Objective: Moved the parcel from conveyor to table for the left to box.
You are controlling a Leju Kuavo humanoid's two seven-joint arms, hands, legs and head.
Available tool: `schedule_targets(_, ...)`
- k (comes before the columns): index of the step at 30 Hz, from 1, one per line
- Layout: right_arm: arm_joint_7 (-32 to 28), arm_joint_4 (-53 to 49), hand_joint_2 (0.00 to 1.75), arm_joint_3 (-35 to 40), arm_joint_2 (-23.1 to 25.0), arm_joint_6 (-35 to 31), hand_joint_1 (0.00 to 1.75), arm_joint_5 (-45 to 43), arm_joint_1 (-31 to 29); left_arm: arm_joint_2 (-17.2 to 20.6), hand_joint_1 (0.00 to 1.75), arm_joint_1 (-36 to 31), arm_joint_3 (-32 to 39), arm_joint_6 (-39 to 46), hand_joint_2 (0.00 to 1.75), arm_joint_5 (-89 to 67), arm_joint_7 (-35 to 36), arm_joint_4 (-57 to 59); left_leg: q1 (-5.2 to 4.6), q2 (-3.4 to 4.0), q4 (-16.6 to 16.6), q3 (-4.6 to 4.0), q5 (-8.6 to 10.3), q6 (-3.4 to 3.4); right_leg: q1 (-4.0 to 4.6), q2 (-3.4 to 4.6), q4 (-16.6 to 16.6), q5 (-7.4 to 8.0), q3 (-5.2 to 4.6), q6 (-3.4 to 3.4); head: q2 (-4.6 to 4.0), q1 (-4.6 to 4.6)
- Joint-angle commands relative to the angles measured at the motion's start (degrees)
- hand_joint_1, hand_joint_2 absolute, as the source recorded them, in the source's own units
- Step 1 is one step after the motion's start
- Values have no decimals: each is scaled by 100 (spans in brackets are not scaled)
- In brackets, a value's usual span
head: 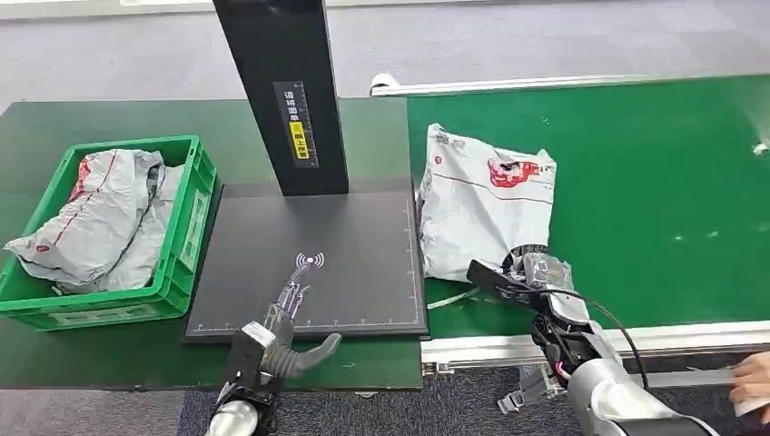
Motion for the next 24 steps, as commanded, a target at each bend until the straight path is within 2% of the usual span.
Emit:
schedule_targets(1,-192,311,175,48,-29,-74,175,-36,-106,166,0,-65,-213,8,175,33,8,248,-1,-3,-6,11,-1,1,0,-2,-8,-1,13,-2,2,0)
schedule_targets(6,-486,229,175,-211,54,-374,175,-126,-52,187,0,-72,-228,2,175,58,12,252,1,-4,-15,21,0,0,2,-3,-16,0,23,-5,0,0)
schedule_targets(7,-696,171,175,-382,104,-547,175,-285,-22,186,0,-64,-216,4,175,60,12,241,1,-3,-8,13,-1,0,1,-3,-8,-1,14,-4,0,0)
schedule_targets(9,-1228,-45,175,-975,250,-905,175,-950,77,169,0,-37,-168,31,175,73,17,214,2,0,-9,15,-2,-1,2,1,-10,-1,15,-5,2,0)
schedule_targets(11,-2352,-501,175,-1914,580,-1095,175,-2213,302,101,0,-70,-57,142,175,64,40,165,2,0,-13,21,-2,0,3,2,-16,0,22,-6,0,0)
schedule_targets(12,-2676,-724,175,-2116,705,-1000,175,-2586,420,84,0,-119,-29,178,175,42,64,156,4,7,-13,21,-3,0,4,9,-16,2,20,-6,0,0)
schedule_targets(14,-3112,-2057,175,-2127,1034,-660,175,-3398,1098,57,0,-211,92,244,175,-27,127,108,5,10,-15,23,-3,-1,7,12,-17,2,21,-8,0,0)
schedule_targets(16,-2681,-3370,175,-1744,1087,-398,175,-3628,1785,69,0,-209,174,279,175,-76,159,18,12,14,-9,10,-3,-5,12,12,-12,3,9,-8,2,-4)
schedule_targets(19,-2690,-3572,175,-1705,1070,-307,175,-3886,1876,64,0,-183,215,272,175,-87,161,-8,9,-7,-5,3,-1,-3,11,-6,-3,-5,5,-8,2,2)
schedule_targets(20,-2961,-4279,175,-1660,1120,-178,175,-4350,2231,64,0,-163,304,398,175,-192,92,-95,6,-9,-5,1,-1,-2,7,-4,-1,-5,2,-6,0,-7)
schedule_targets(24,-2806,-6456,175,-1265,1012,-77,175,-4729,3292,101,0,-172,551,515,175,-392,-21,-369,10,-30,-4,1,-3,-1,12,-24,-7,-12,12,-7,0,0)
